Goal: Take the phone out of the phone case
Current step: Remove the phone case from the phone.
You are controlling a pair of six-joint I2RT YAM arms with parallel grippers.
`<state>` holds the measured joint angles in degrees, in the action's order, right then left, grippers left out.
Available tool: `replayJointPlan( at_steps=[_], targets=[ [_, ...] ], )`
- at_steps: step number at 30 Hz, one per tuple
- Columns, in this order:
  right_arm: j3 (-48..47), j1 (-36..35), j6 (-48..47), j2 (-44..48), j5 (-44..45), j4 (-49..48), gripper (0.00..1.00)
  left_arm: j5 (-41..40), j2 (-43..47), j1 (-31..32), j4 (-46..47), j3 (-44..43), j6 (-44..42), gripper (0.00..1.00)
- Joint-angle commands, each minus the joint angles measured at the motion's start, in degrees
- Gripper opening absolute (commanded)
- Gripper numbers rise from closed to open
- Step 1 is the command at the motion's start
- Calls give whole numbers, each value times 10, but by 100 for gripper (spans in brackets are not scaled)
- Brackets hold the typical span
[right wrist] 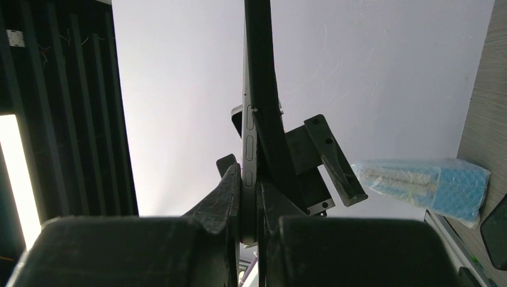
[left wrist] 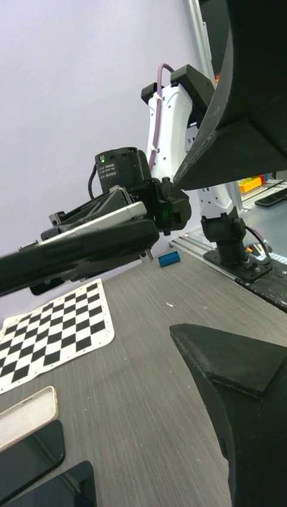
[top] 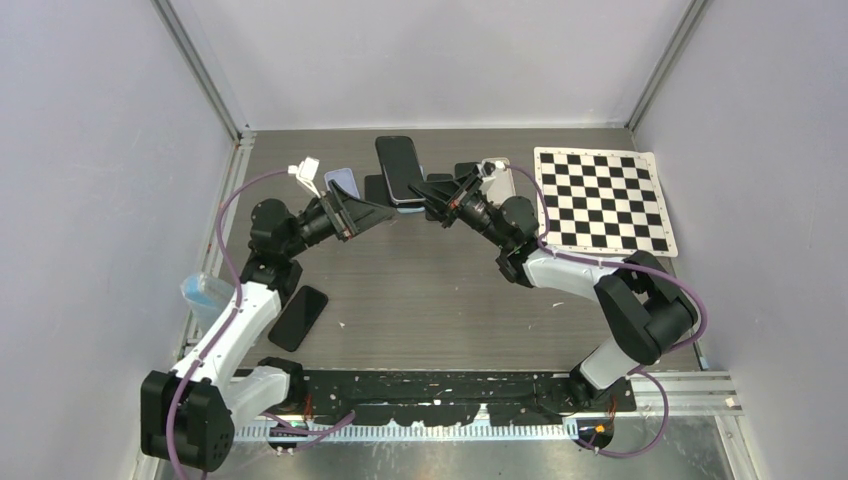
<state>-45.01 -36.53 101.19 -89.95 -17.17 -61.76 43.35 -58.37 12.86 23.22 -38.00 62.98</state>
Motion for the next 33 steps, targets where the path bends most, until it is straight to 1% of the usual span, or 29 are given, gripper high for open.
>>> replayJointPlan(
  at_steps=[1, 6, 9, 11, 16, 19, 20, 24, 26, 29, 33],
  targets=[
    [-5, -2, 15, 6, 10, -80, 1, -3, 12, 2, 63, 3, 1, 84],
    [-12, -2, 27, 4, 0, -85, 1, -16, -1, 2, 64, -2, 6, 69],
    [-15, -5, 28, 5, -4, -82, 1, -25, -5, 3, 73, 2, 11, 63],
    [-15, -8, 27, 4, -5, -80, 1, -31, -5, 3, 74, 3, 11, 63],
    [-15, -11, 31, -3, -7, -90, 1, -38, -5, 3, 78, 6, 16, 72],
    [-17, -11, 34, -9, -9, -97, 1, -42, -6, 3, 79, 7, 17, 73],
    [-18, -11, 34, -10, -11, -98, 1, -45, -6, 3, 77, 7, 17, 72],
    [-22, -14, 39, -11, -14, -109, 1, -66, -3, 3, 77, 15, 22, 56],
    [-23, -15, 49, -12, -13, -121, 1, -72, 0, 3, 82, 22, 19, 52],
    [-21, -15, 77, -12, -9, -135, 1, -63, -1, 3, 83, 24, 5, 52],
    [-21, -16, 114, -14, -6, -154, 1, -58, -2, 3, 83, 29, -9, 56]
  ],
)
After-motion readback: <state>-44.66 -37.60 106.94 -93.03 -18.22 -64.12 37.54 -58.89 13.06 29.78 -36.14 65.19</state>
